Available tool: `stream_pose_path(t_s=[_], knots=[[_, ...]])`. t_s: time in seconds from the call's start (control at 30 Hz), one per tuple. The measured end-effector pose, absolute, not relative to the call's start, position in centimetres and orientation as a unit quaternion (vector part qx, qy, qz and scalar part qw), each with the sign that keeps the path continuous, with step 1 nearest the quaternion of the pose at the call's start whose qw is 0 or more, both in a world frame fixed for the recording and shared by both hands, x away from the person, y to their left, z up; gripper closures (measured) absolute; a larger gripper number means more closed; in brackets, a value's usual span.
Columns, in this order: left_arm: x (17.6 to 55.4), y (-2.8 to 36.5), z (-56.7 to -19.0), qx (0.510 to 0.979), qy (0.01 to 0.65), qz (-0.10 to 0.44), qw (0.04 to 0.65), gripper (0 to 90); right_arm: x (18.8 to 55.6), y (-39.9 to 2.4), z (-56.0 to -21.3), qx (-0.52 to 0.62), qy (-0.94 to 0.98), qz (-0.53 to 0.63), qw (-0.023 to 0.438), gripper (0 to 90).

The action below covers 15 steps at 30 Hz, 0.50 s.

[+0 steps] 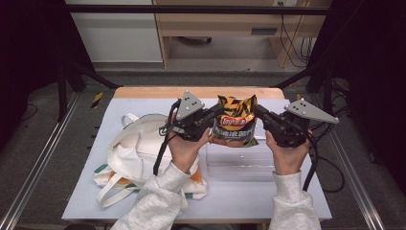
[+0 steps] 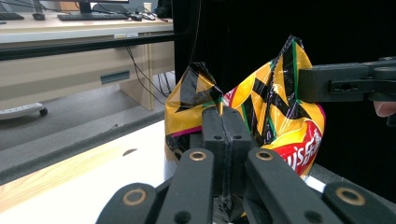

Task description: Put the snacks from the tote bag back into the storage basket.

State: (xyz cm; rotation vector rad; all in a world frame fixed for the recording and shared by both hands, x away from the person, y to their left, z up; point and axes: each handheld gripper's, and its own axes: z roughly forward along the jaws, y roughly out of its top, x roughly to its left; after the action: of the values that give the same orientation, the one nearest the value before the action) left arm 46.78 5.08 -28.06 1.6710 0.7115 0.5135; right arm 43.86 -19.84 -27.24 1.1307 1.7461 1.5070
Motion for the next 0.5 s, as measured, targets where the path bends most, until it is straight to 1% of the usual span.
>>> stream_pose_path(t_s=[0.5], knots=[[48.0,4.5,-30.8,0.730,0.322,0.205,0.567,90.0,45.2,-20.2,-29.8,0.442,0.664,0.541,0.265,90.0]])
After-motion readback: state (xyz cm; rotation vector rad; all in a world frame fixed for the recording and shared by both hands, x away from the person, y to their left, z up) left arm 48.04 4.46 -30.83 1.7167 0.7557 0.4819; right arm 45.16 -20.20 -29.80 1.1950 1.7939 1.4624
